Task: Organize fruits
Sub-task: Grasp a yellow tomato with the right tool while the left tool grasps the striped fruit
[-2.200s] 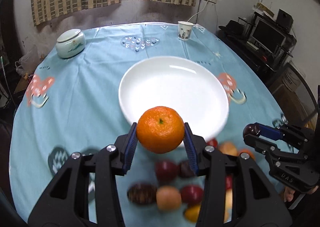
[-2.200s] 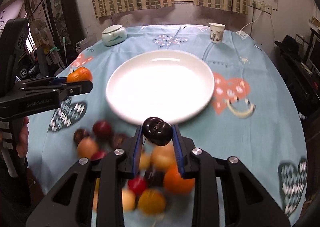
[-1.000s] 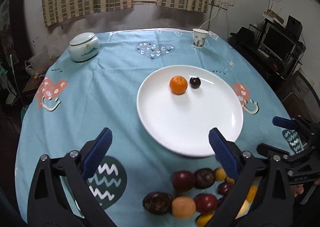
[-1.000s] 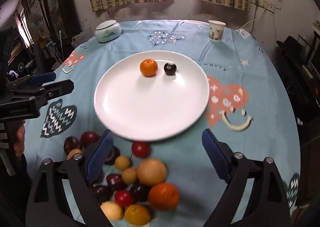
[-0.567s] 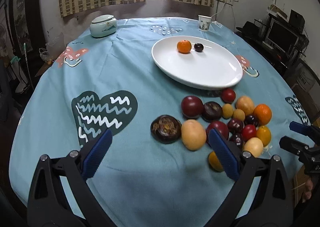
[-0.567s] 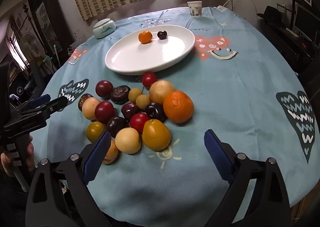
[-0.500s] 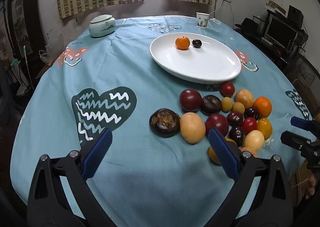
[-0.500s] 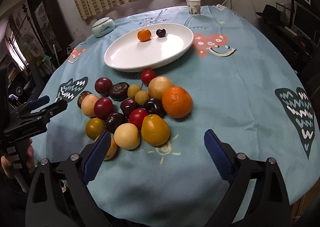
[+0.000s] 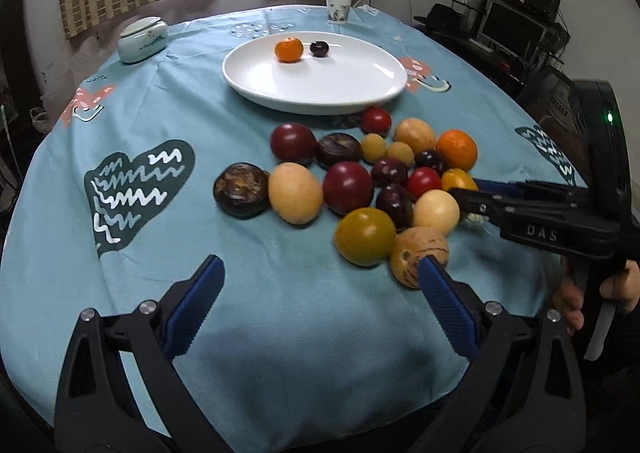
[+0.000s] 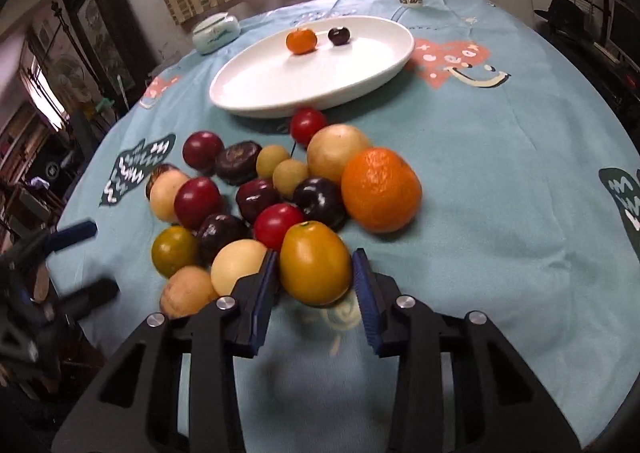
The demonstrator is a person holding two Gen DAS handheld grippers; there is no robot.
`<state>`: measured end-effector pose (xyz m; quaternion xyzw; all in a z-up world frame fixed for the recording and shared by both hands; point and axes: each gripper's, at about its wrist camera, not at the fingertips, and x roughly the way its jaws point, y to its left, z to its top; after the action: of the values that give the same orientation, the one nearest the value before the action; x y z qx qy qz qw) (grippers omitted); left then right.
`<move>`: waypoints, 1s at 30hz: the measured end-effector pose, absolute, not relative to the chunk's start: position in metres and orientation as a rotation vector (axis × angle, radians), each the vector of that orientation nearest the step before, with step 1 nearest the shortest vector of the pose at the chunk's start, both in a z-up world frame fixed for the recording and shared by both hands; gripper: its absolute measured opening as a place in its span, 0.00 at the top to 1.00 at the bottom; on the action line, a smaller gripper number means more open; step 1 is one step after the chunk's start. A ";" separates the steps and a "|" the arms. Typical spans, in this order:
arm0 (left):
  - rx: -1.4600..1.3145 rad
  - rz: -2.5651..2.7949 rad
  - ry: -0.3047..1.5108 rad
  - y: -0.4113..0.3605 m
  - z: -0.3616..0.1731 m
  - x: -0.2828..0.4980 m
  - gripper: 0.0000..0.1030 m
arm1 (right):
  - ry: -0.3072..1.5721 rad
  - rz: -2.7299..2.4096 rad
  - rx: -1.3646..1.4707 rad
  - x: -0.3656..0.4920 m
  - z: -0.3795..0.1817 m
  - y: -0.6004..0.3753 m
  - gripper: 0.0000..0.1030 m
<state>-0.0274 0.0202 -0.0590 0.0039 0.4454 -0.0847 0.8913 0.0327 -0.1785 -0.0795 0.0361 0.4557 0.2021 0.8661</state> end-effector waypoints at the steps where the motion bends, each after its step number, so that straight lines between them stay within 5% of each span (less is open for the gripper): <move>1: 0.022 -0.183 0.934 0.014 -0.061 -0.028 0.04 | 0.963 0.419 0.063 0.032 -0.077 -0.177 0.63; 11: 0.097 -0.279 0.975 -0.042 -0.075 -0.027 0.07 | 0.920 0.257 0.049 -0.004 -0.063 -0.223 0.63; 13: 0.091 -0.268 0.976 -0.049 -0.079 -0.022 0.20 | 0.927 0.257 0.066 -0.006 -0.067 -0.231 0.63; 17: 0.114 -0.178 0.947 -0.055 -0.080 -0.018 0.25 | 0.928 0.285 0.093 -0.010 -0.070 -0.239 0.63; 21: 0.110 -0.142 0.936 -0.052 -0.072 -0.021 0.47 | 0.941 0.292 0.104 -0.011 -0.073 -0.240 0.63; 27: 0.124 -0.162 0.962 -0.053 -0.073 -0.025 0.50 | 0.927 0.306 0.115 -0.016 -0.069 -0.240 0.63; 30: 0.113 -0.201 0.972 -0.056 -0.073 -0.029 0.66 | 0.933 0.307 0.109 -0.018 -0.069 -0.240 0.63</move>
<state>-0.0292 -0.0559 -0.0726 0.0542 0.4658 -0.0962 0.8780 -0.0177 -0.2398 -0.0686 0.0524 0.4477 0.1474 0.8804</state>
